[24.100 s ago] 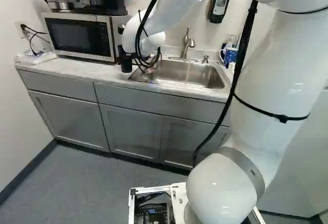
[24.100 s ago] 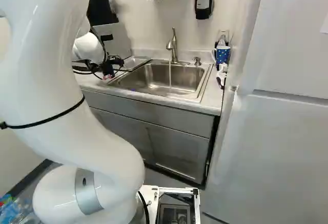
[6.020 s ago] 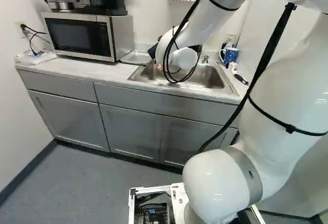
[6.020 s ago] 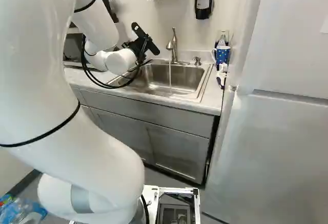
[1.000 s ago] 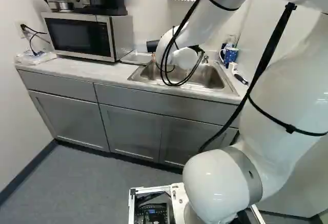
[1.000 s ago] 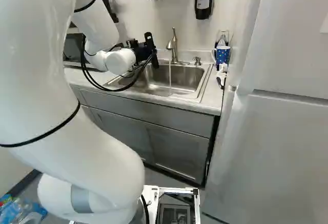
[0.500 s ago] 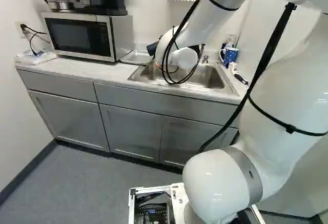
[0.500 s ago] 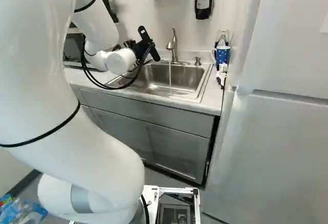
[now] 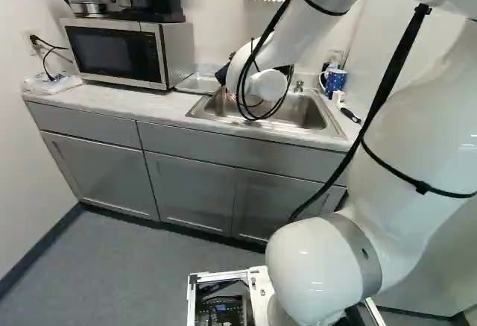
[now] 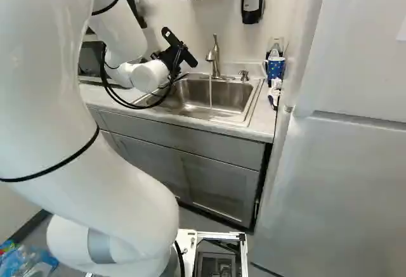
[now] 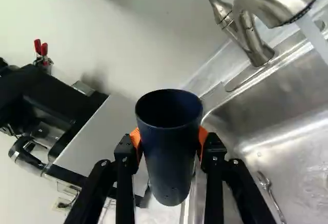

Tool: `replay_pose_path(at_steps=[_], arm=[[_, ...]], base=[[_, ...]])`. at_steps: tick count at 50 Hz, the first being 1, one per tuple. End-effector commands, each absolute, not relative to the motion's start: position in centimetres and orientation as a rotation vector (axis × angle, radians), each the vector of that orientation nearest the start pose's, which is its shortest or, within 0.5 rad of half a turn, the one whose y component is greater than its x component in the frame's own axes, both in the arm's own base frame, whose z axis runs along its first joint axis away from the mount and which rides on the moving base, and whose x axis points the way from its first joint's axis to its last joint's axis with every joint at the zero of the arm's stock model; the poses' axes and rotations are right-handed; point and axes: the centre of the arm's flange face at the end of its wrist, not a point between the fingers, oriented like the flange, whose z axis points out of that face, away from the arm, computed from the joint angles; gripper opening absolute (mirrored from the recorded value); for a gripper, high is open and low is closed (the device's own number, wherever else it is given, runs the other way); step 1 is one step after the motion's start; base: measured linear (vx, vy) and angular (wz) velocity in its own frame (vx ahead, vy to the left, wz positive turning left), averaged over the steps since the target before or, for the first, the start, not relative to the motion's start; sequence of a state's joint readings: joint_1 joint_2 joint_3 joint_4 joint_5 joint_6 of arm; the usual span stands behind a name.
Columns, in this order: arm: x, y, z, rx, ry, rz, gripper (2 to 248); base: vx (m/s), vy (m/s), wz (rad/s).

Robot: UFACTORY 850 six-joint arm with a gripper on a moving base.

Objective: Rinse the cup and place it in the tray

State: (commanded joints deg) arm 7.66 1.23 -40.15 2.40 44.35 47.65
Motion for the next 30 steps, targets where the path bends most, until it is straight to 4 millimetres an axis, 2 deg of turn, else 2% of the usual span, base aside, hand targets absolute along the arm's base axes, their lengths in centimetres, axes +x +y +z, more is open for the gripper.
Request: replay_pose_path(at_steps=[30], arm=[[47.16,6.08,52.67,-1.982,0.443,-1.786,123]], base=[[0.000,0.000,0.000]])
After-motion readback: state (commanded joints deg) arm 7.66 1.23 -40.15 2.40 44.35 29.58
